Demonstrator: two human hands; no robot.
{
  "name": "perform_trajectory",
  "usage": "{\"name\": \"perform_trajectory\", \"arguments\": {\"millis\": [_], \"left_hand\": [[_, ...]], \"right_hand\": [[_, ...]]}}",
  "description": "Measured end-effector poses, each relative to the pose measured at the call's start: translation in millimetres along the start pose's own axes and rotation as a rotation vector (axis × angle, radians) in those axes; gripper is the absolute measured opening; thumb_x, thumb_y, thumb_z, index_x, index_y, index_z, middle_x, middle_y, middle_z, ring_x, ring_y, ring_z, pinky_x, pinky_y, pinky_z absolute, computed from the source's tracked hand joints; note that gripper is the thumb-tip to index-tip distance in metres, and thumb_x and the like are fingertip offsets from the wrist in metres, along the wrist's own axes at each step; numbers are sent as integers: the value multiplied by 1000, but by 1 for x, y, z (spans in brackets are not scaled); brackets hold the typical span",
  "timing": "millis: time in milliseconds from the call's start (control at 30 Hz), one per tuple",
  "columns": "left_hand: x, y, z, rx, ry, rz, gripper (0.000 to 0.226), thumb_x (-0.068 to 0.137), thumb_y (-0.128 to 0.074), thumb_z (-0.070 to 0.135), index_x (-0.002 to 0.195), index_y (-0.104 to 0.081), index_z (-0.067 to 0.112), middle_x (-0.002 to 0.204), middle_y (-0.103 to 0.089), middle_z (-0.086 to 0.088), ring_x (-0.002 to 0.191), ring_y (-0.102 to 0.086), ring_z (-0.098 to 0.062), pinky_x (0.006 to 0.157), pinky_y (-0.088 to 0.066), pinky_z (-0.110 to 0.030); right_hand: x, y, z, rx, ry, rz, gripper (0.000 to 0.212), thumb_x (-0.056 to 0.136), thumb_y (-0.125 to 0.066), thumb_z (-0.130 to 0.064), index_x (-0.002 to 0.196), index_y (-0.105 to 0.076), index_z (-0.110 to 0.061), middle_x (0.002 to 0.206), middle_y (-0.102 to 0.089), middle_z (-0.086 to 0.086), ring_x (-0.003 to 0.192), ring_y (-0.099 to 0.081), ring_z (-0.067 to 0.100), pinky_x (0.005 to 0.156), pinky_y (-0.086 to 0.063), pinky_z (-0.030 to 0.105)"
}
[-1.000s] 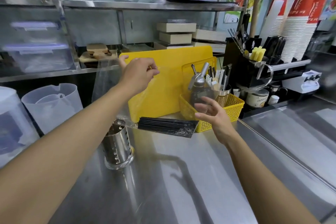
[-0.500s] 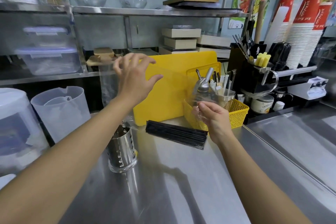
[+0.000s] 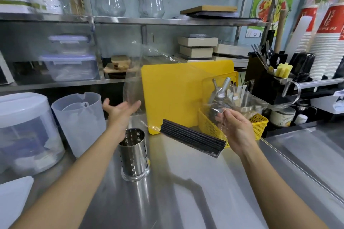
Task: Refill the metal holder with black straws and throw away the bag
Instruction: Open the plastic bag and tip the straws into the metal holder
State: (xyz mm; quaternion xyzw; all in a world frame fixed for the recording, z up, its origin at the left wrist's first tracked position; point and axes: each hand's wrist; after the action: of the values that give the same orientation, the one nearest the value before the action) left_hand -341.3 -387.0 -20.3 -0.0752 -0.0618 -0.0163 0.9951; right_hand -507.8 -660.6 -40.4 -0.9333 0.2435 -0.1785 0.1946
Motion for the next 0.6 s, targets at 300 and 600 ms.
{"name": "perform_trajectory", "arguments": {"millis": [300,600], "left_hand": [[-5,8,34,58,-339,-225,100,49,-86,42,131,-33,23,117,-60,3,114,-53,-8,94,-39,-26],[-2,-16,72,95,-441,-193,11,75,-73,13,71,-63,17,67,-69,3,64,-68,-11,67,-55,-23]], "right_hand": [[9,2,-12,-147,-38,-62,12,85,-59,-12,91,-64,-3,77,-65,5,69,-63,18,61,-42,30],[14,-3,-7,-472,-50,-22,31,73,-71,-37,91,-70,-11,74,-74,1,70,-69,14,63,-47,27]]}}
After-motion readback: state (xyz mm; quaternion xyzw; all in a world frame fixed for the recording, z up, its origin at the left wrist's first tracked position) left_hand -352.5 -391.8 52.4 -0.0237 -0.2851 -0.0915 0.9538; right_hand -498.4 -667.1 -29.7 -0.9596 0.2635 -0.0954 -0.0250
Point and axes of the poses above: each hand's wrist, its own x-axis towards the middle knuckle, its own y-axis out of the back of the hand, z = x × y
